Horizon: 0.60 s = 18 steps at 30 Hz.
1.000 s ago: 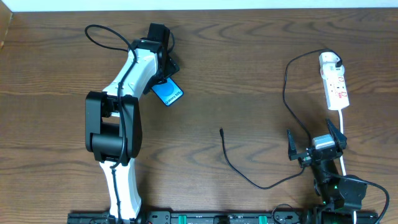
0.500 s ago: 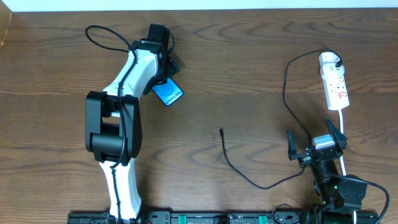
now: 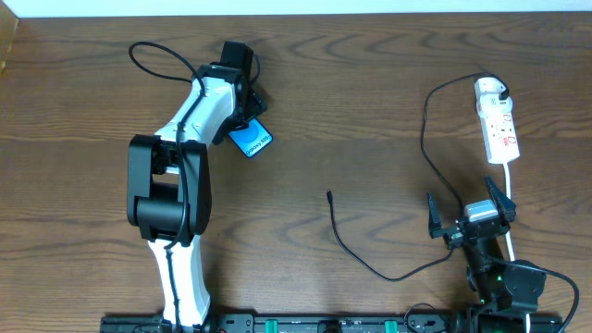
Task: Plug charger to phone and switch on socket
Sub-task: 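Close the left gripper on the phone's bottom end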
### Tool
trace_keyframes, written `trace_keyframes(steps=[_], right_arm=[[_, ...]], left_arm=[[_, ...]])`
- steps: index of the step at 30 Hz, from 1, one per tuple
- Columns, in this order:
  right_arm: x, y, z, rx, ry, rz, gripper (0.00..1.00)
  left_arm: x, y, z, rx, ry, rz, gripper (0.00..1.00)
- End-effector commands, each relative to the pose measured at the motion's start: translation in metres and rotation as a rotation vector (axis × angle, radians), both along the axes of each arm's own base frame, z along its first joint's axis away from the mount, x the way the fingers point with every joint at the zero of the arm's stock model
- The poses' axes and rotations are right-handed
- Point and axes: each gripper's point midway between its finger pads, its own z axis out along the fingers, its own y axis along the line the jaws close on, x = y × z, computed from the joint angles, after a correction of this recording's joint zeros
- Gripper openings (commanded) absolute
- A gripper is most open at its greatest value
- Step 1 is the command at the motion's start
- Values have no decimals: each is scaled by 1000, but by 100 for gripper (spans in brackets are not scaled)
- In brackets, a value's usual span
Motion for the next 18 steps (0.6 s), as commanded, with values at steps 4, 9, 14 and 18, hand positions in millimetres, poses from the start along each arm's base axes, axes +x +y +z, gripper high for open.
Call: trace_keyframes(steps=[4,9,14,18], right_arm=[[0,1,-1,-11,0,5,99],[0,1,-1,-11,0,4,99],[0,1,-1,-11,0,5,99],[0,1,-1,-11,0,5,99]], left_arm=[[-10,3,-17,3,32,47,98],[-9,3,-16,1,25,46,98],[-7,2,-16,-1,17,46,98],[-1,-3,-15,-28,-7,42,98]])
